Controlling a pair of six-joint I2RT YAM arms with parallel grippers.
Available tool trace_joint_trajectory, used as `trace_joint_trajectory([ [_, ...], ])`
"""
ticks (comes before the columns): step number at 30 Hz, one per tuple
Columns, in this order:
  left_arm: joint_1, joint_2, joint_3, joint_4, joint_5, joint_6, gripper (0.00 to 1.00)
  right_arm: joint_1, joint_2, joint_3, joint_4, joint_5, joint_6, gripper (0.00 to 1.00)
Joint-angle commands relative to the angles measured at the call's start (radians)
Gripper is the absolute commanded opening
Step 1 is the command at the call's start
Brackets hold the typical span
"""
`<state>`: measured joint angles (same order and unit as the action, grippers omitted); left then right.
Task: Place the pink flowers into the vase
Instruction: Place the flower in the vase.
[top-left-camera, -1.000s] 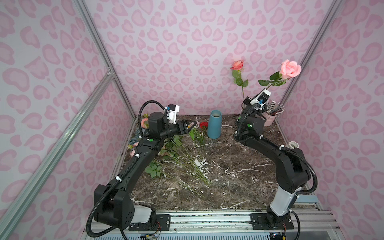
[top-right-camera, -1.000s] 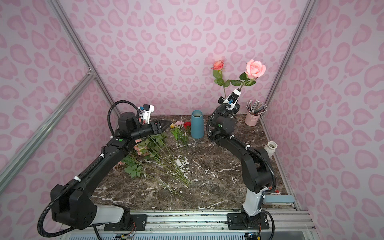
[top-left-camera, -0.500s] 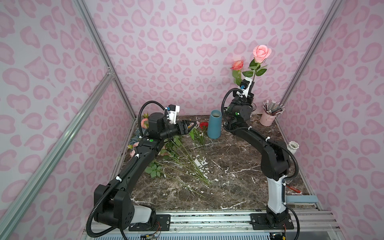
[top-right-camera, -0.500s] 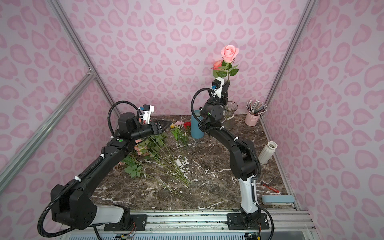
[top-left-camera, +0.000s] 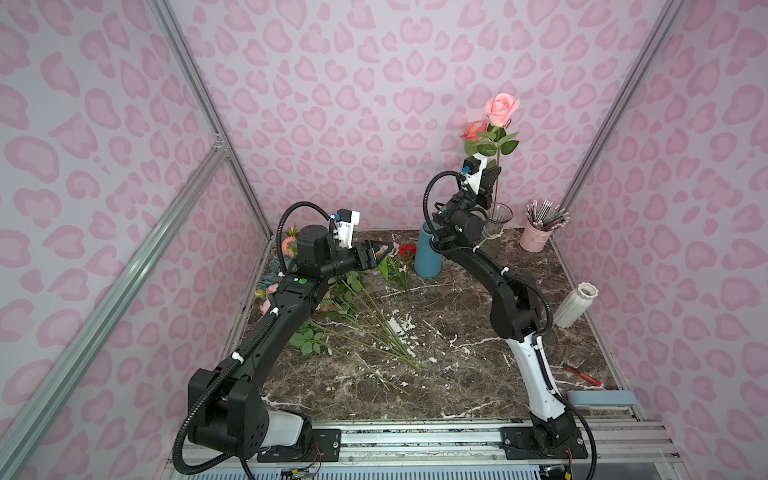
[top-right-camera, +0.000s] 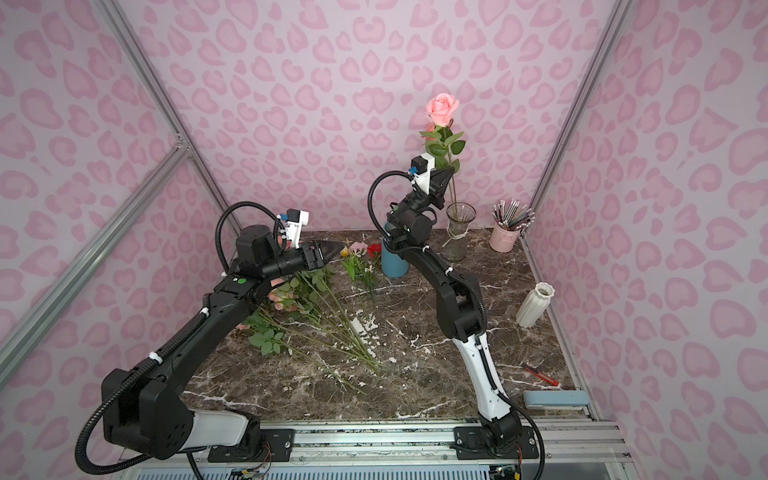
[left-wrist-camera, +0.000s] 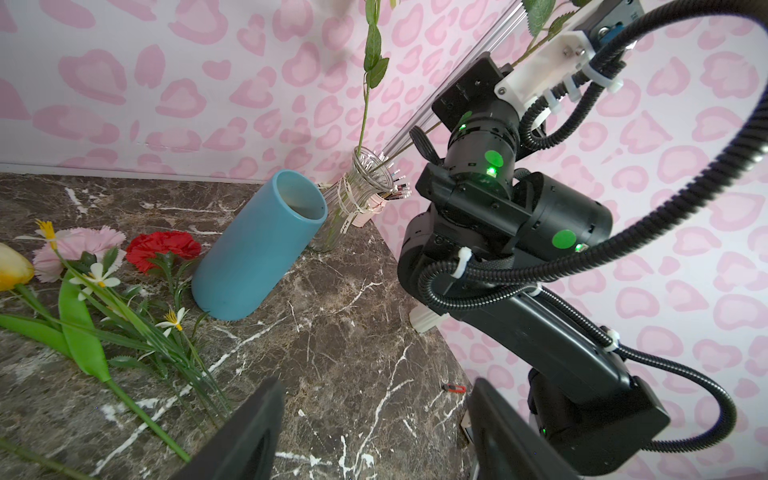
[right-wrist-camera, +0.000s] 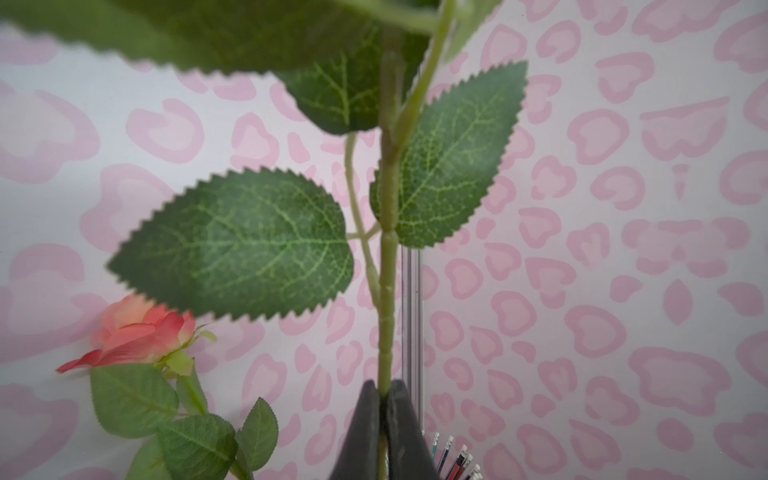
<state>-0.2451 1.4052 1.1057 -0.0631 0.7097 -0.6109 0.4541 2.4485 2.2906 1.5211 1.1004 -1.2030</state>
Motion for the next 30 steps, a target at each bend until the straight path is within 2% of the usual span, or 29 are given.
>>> trace_joint_trajectory([
  [1,0.0,0.005,0.002,0.042,0.01,-0.003,0.74,-0.012,0.032,0.038,0.097,0.057,-0.109,0.0],
  [5,0.001,0.005,0.002,0.042,0.009,-0.003,0.74,-0.041,0.057,0.038,0.107,0.11,-0.087,0.0],
  [16,0.0,0.012,0.0,0.041,0.006,0.001,0.74,-0.086,0.095,0.019,-0.086,0.19,0.153,0.0],
  [30,0.001,0.017,0.005,0.025,-0.004,0.007,0.78,-0.119,0.17,0.026,-0.11,0.247,0.213,0.0],
])
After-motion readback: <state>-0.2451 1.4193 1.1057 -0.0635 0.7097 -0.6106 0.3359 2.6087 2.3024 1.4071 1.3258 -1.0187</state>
